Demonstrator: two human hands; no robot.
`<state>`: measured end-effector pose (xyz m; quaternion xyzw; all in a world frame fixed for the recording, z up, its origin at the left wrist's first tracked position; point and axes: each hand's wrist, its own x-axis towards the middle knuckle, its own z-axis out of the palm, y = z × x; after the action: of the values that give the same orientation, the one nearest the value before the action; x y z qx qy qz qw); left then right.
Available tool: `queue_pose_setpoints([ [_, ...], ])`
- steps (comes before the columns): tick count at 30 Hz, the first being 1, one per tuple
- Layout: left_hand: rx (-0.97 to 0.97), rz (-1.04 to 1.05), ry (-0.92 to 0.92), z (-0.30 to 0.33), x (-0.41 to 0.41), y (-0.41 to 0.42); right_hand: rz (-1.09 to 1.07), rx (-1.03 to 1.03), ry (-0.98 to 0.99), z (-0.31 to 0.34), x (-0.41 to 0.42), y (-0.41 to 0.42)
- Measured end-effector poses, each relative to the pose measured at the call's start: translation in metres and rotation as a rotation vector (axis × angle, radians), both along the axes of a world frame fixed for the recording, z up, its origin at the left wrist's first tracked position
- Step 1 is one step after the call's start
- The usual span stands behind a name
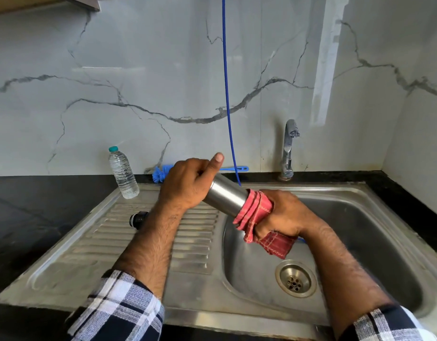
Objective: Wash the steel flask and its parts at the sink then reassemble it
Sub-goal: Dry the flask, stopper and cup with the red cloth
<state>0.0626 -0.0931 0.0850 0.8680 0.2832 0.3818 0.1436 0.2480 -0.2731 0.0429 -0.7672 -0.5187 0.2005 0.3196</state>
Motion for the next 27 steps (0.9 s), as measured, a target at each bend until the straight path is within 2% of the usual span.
queue_pose_setpoints([
  [3,0.09,-0.042,0.026,-0.013,0.0,0.0,-0.026,0.004,-0.025,0.001,0.005,-0.001],
  [5,0.114,-0.068,-0.051,-0.022,0.004,-0.001,-0.033,-0.012,-0.065,0.003,0.006,-0.001],
  [7,0.114,-0.031,-0.139,-0.032,0.012,-0.002,-0.037,-0.052,-0.207,0.004,0.004,0.001],
  [9,0.023,0.081,-0.138,-0.038,0.023,-0.005,-0.038,-0.058,-0.405,0.005,-0.004,0.006],
  [12,-0.202,0.247,-0.052,-0.049,0.039,-0.011,-0.038,0.065,-0.609,0.003,-0.024,0.018],
  [14,-0.263,0.3,-0.05,-0.052,0.043,-0.017,-0.04,0.122,-0.728,0.001,-0.035,0.025],
  [16,-0.253,0.291,-0.1,-0.052,0.042,-0.015,-0.053,0.157,-0.742,0.003,-0.038,0.028],
  [20,-0.155,0.163,-0.178,-0.045,0.029,-0.018,-0.057,0.074,-0.527,0.015,-0.032,0.019],
  [23,-0.087,0.091,-0.226,-0.039,0.02,-0.018,0.029,-0.072,-0.16,0.019,-0.013,0.004],
  [25,-0.203,0.118,-0.287,-0.038,0.013,-0.011,0.124,-0.099,0.106,0.012,0.009,-0.006],
  [27,-0.398,0.14,-0.406,-0.036,0.006,-0.002,0.183,-0.021,0.355,0.005,0.022,-0.015],
])
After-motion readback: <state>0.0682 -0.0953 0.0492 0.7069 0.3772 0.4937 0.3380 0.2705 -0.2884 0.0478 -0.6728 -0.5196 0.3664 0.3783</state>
